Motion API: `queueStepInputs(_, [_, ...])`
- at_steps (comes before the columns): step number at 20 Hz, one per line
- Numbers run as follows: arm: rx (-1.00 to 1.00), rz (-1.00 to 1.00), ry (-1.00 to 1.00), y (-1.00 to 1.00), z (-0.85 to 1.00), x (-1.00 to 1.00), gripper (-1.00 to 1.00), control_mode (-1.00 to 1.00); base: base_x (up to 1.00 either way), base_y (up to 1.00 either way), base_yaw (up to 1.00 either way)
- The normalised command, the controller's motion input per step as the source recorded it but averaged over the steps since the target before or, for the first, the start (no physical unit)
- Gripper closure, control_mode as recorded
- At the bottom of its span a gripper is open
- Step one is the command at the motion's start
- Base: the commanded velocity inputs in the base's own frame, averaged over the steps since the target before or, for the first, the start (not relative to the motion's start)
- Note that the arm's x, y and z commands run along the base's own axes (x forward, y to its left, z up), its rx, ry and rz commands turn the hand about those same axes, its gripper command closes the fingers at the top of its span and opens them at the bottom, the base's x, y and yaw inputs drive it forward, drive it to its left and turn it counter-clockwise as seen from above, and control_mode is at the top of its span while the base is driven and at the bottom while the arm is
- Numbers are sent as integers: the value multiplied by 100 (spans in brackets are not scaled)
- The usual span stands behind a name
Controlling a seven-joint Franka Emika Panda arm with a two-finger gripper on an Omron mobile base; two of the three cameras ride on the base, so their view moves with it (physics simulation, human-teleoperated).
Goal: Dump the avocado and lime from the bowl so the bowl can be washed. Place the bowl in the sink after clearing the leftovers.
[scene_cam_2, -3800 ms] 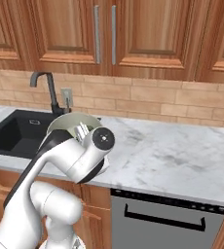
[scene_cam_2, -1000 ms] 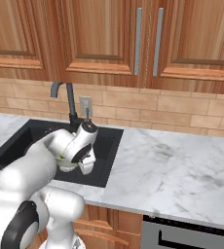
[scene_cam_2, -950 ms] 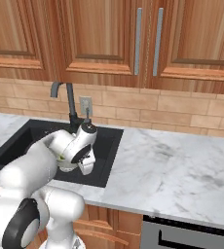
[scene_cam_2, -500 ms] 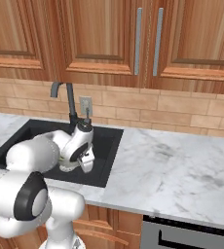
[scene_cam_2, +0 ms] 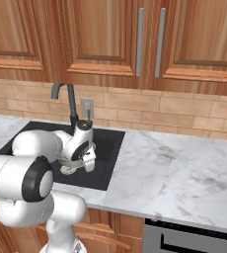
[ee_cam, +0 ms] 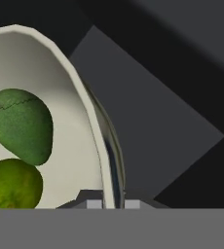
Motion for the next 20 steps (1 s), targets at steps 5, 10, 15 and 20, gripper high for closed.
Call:
queueStepInputs(5, [-16, 0, 0, 0, -12, 17, 100, -100, 0, 0, 0])
queueStepInputs(10, [-19, 0, 0, 0, -8, 7, 100, -100, 0, 0, 0])
queueStepInputs(15, [-19, 0, 0, 0, -3, 0, 100, -100, 0, 0, 0])
queueStepInputs(20, [-18, 0, 0, 0, 0, 4, 100, -100, 0, 0, 0])
